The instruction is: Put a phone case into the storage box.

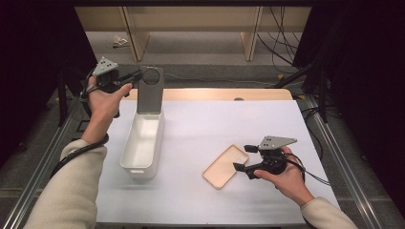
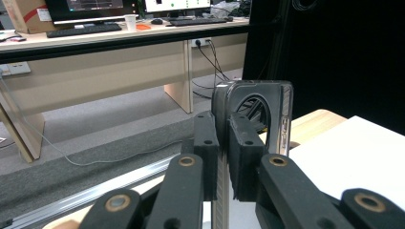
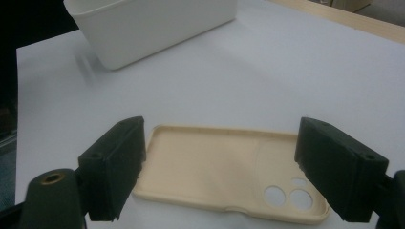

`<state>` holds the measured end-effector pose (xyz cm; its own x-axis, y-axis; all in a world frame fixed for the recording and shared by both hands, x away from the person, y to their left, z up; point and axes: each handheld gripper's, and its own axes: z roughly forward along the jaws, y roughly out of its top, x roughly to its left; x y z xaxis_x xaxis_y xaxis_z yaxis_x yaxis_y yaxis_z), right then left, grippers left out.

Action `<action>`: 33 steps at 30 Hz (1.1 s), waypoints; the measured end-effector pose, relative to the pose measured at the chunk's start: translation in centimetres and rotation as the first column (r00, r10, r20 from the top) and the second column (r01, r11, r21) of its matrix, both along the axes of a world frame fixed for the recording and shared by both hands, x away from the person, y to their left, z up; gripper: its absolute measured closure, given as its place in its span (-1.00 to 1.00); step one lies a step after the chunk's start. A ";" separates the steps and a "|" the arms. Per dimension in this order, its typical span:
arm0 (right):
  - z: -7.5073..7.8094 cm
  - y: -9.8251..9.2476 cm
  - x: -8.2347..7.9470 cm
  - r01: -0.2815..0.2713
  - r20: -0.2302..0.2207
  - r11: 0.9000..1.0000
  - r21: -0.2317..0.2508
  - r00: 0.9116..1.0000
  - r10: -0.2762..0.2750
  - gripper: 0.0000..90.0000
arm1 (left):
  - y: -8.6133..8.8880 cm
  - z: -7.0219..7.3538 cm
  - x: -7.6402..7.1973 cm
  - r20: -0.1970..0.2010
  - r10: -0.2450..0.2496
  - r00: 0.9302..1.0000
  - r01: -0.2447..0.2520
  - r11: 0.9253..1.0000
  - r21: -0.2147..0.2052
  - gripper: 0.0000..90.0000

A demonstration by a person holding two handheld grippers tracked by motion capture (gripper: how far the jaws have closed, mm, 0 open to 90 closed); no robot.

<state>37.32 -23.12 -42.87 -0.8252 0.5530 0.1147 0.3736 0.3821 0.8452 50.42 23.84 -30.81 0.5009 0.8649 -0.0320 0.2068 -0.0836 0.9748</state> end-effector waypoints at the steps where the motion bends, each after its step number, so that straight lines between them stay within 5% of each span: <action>1: 0.0 0.0 0.0 0.000 -0.001 1.000 0.000 1.000 0.000 -0.59 | 0.0 0.0 0.1 -0.001 -0.002 1.000 0.002 1.000 0.001 0.83; 33: -0.1 0.0 0.1 -0.002 -0.006 1.000 0.000 1.000 0.002 -0.59 | 0.5 -1.8 2.0 -0.023 0.028 0.999 -0.028 0.999 0.019 0.83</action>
